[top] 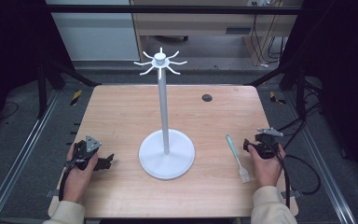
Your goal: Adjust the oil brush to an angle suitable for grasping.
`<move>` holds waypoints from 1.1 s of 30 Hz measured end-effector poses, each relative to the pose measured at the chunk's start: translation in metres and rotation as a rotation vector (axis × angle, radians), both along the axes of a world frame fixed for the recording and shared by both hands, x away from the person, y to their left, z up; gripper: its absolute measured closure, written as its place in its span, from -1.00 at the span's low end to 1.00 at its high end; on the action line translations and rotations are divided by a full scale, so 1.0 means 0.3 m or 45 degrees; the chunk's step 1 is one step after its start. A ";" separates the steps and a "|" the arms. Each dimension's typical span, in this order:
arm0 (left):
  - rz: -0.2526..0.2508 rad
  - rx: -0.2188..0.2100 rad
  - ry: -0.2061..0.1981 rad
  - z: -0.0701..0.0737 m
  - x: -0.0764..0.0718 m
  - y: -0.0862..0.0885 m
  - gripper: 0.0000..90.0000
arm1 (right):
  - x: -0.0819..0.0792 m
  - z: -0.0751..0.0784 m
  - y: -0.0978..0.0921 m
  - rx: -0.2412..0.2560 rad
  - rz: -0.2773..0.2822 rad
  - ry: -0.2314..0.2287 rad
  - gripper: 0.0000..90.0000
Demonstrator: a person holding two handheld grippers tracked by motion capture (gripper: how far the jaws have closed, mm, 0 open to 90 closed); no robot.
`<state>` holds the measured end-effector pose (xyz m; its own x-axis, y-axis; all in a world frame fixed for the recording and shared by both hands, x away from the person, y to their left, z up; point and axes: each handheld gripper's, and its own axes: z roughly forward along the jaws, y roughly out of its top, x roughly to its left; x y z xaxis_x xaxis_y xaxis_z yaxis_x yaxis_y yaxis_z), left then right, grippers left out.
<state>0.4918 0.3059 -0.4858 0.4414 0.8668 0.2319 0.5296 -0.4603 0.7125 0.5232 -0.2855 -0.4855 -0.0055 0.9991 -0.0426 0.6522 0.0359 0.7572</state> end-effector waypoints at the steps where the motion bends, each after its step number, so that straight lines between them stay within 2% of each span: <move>1: 0.001 -0.002 0.002 -0.001 0.000 0.000 -0.94 | 0.008 0.000 0.006 0.003 -0.008 -0.015 -0.40; 3: 0.000 -0.002 0.001 -0.001 0.000 0.000 -0.94 | 0.017 0.003 0.011 0.010 -0.014 -0.012 -0.39; 5: -0.001 -0.004 0.000 -0.002 0.000 -0.003 -0.94 | 0.045 0.017 0.027 -0.020 -0.009 -0.035 -0.29; 6: -0.002 -0.003 0.002 -0.003 0.000 -0.004 -0.94 | 0.052 0.022 0.030 -0.007 -0.011 -0.040 -0.24; 9: -0.006 0.001 0.003 -0.003 -0.001 -0.007 -0.94 | 0.065 0.021 0.047 -0.020 0.008 -0.023 -0.09; 13: 0.003 0.000 -0.007 -0.002 0.000 -0.006 -0.93 | 0.056 0.011 0.063 -0.071 0.070 0.008 0.04; 16: 0.007 -0.001 -0.012 0.001 0.000 -0.003 -0.93 | 0.040 0.011 0.074 -0.056 0.083 0.015 0.21; 19: 0.005 0.000 -0.012 0.002 -0.001 -0.004 -0.93 | 0.026 0.008 0.073 -0.124 0.142 -0.020 0.44; 21: 0.004 0.003 -0.011 0.001 -0.001 -0.005 -0.93 | 0.016 0.009 0.081 -0.097 0.159 -0.022 0.55; 25: 0.001 0.006 -0.009 0.000 0.000 -0.007 -0.93 | 0.014 0.005 0.095 -0.099 0.250 -0.027 0.75; 30: 0.003 0.007 -0.008 0.000 0.001 -0.006 -0.93 | 0.014 0.003 0.107 -0.079 0.283 -0.019 0.86; 31: 0.002 0.008 -0.008 0.000 0.000 -0.006 -0.93 | 0.014 0.002 0.111 -0.052 0.284 -0.005 0.91; 33: 0.001 0.007 -0.009 0.001 0.000 -0.006 -0.93 | 0.014 0.000 0.111 -0.054 0.291 -0.003 0.93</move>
<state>0.4918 0.3041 -0.4855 0.4390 0.8659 0.2398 0.5247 -0.4637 0.7139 0.5275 -0.2521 -0.4855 -0.2315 0.9692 -0.0844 0.6219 0.2141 0.7533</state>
